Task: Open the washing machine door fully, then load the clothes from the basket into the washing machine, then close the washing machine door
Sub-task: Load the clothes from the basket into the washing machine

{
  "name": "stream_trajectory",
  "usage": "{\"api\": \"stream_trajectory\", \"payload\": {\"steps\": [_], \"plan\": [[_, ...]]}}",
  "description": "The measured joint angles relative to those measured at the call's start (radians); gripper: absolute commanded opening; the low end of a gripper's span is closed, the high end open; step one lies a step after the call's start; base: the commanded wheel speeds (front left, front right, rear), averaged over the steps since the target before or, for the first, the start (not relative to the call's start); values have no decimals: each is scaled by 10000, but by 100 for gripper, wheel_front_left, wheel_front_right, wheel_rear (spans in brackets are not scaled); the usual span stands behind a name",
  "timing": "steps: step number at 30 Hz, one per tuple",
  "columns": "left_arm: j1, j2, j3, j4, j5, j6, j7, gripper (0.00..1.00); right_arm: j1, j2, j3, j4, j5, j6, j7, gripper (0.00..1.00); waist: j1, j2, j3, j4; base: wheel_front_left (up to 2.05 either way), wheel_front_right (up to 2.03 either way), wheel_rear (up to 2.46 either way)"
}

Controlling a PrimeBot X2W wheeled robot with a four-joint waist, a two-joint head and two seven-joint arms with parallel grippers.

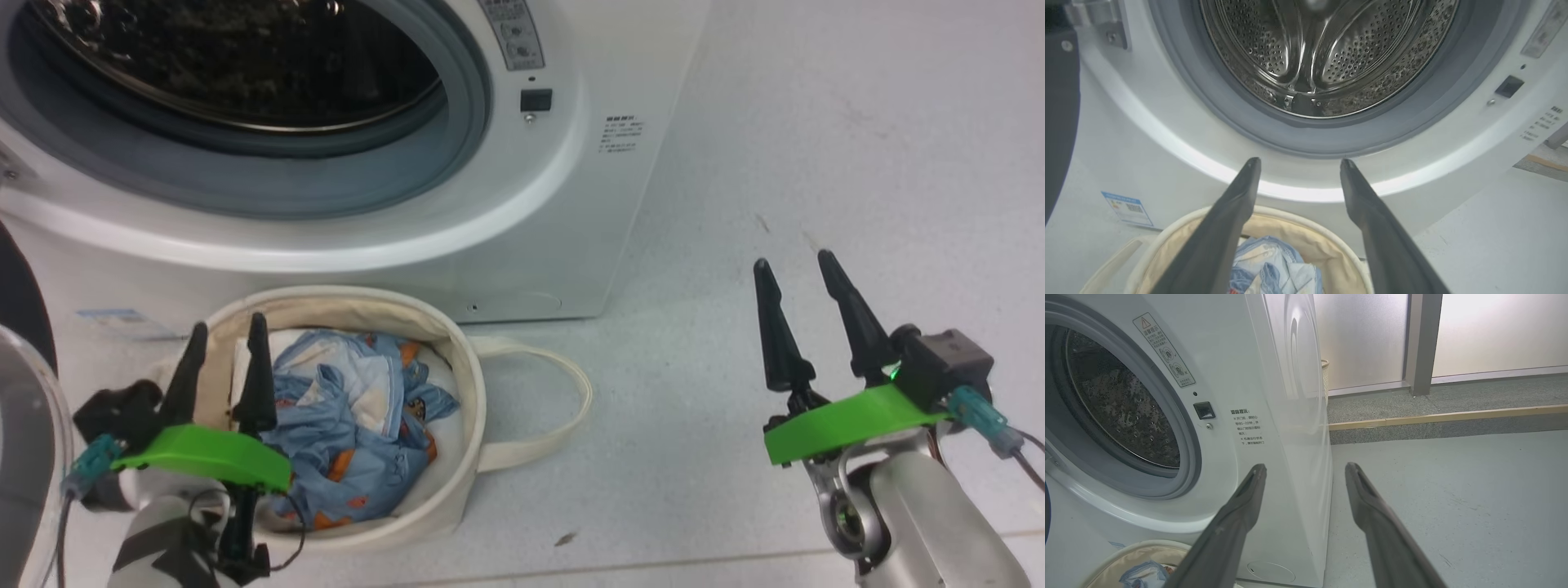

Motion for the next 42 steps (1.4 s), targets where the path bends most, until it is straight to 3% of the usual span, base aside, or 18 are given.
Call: {"api": "stream_trajectory", "payload": {"steps": [11, 17, 26, 42], "plan": [[-1964, 109, -370, 4535, 136, 12, 316, 100, -453, -2, -94, -330, -332, 0, 0, 100, 1, 0, 1220, -207, 0, 0, 0], [-2812, 401, -531, 6153, 272, 113, 414, 100, -736, 2, -276, -596, -522, 0, -2, 100, 0, 0, 1880, -530, 0, 0, 0], [-3525, 610, -1244, 6822, 782, 190, 744, 100, -796, 159, -422, -855, -738, 0, -2, 100, 0, 0, 2742, -881, 0, 0, 0], [-4224, 1064, -2263, 7035, 1522, 635, 2606, 100, -1130, 401, -777, -1452, -1066, 0, -2, 100, 0, 0, 4427, -1431, 0, 0, 0]]}}
